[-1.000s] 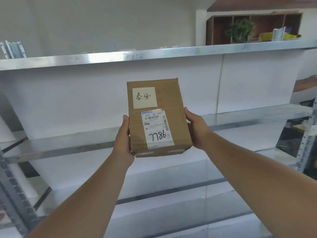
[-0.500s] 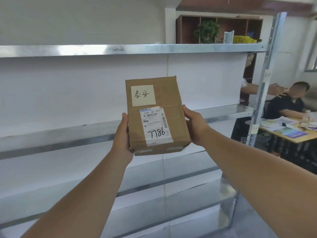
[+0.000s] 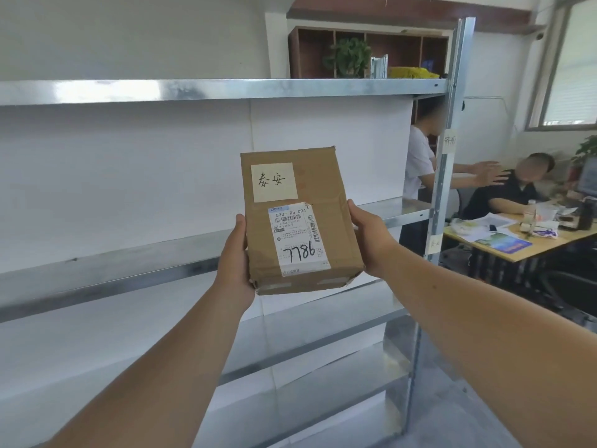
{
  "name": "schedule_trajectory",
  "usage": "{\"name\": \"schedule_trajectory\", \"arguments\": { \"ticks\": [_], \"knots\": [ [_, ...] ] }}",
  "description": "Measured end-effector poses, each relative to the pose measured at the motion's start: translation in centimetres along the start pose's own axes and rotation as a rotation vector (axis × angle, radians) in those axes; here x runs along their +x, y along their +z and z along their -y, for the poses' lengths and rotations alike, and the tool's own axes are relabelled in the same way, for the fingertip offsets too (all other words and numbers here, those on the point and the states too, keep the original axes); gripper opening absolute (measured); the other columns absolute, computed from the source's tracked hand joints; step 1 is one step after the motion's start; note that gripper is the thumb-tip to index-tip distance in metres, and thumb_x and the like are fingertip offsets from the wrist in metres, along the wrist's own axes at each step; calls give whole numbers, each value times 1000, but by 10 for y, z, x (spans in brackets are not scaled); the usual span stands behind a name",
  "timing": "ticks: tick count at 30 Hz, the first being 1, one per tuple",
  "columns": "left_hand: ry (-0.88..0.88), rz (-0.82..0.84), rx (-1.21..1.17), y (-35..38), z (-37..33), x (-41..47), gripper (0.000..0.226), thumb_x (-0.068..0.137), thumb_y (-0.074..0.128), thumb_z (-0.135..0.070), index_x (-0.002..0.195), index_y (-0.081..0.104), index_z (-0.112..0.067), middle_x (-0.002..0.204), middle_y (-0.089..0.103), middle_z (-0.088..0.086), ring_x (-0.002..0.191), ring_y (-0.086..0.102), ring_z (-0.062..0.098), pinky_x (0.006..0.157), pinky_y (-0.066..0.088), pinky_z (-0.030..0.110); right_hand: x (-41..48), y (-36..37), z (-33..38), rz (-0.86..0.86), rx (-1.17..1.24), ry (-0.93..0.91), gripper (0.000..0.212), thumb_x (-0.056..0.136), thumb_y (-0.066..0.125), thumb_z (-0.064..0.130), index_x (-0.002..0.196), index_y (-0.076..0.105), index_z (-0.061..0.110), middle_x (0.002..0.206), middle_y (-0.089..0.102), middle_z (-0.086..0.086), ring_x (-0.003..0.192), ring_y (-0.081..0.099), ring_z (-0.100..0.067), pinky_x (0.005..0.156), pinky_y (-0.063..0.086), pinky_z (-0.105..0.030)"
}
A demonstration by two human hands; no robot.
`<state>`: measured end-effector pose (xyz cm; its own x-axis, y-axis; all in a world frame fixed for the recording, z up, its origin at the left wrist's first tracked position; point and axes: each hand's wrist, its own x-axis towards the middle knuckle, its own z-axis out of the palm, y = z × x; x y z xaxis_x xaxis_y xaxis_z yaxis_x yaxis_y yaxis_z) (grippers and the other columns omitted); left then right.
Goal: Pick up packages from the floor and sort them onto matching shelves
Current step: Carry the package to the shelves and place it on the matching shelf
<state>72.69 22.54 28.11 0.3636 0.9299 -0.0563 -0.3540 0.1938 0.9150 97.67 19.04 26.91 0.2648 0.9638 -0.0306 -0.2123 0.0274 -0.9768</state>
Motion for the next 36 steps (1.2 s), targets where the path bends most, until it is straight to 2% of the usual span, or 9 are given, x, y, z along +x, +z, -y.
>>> {"name": "schedule_trajectory", "arguments": {
  "ticks": [5, 8, 10, 15, 22, 26, 31, 36],
  "knots": [
    [0, 17, -10, 32, 14, 45, 62, 97, 45, -79, 131, 75, -38, 127, 80, 0, 116, 77, 31, 93, 61, 47, 31, -37, 13, -47, -22, -4, 76, 78, 63, 84, 128, 82, 30, 146, 71, -17, 146, 54, -49, 124, 43, -65],
    [-10, 22, -23, 52, 22, 71, 59, 97, 47, -78, 130, 76, -38, 124, 81, -1, 115, 77, 30, 88, 62, 45, 48, -60, 20, -85, -36, -15, 70, 85, 58, 80, 128, 82, 30, 139, 76, -13, 137, 65, -47, 122, 47, -60],
    [-14, 24, -25, 65, 27, 87, 59, 96, 48, -79, 129, 77, -39, 124, 81, -2, 117, 76, 30, 91, 62, 46, 59, -74, 24, -112, -35, -20, 65, 90, 56, 78, 127, 82, 31, 134, 79, -9, 128, 73, -41, 119, 51, -57],
    [2, 15, -28, 94, 40, 117, 60, 95, 48, -79, 131, 76, -39, 127, 80, -1, 117, 76, 31, 104, 58, 53, 87, -108, 32, -119, -14, -29, 67, 88, 57, 80, 129, 81, 33, 135, 79, -8, 125, 75, -40, 117, 53, -57],
    [9, -13, -8, 132, 57, 131, 59, 97, 47, -77, 130, 76, -38, 125, 81, -2, 116, 77, 30, 96, 61, 48, 107, -151, 33, -94, 23, 17, 61, 95, 55, 78, 131, 79, 34, 138, 78, -6, 126, 74, -39, 116, 54, -57],
    [59, -55, 8, 163, 67, 138, 57, 99, 45, -76, 131, 75, -39, 127, 80, -2, 117, 77, 30, 91, 62, 47, 116, -182, 42, -35, 20, 7, 63, 92, 57, 79, 129, 81, 34, 137, 78, -6, 129, 72, -39, 119, 51, -59],
    [87, -126, -31, 202, 91, 138, 58, 97, 48, -77, 132, 75, -39, 128, 80, -1, 117, 76, 31, 100, 60, 53, 130, -226, 50, 74, -1, 33, 64, 87, 62, 81, 125, 83, 33, 141, 76, -8, 136, 68, -42, 122, 47, -60],
    [113, -177, -46, 240, 117, 137, 60, 96, 49, -77, 133, 74, -36, 127, 80, 1, 117, 77, 32, 99, 61, 52, 143, -269, 54, 158, 3, 54, 65, 82, 65, 84, 118, 86, 34, 146, 73, -10, 143, 60, -47, 123, 44, -64]
  ]
}}
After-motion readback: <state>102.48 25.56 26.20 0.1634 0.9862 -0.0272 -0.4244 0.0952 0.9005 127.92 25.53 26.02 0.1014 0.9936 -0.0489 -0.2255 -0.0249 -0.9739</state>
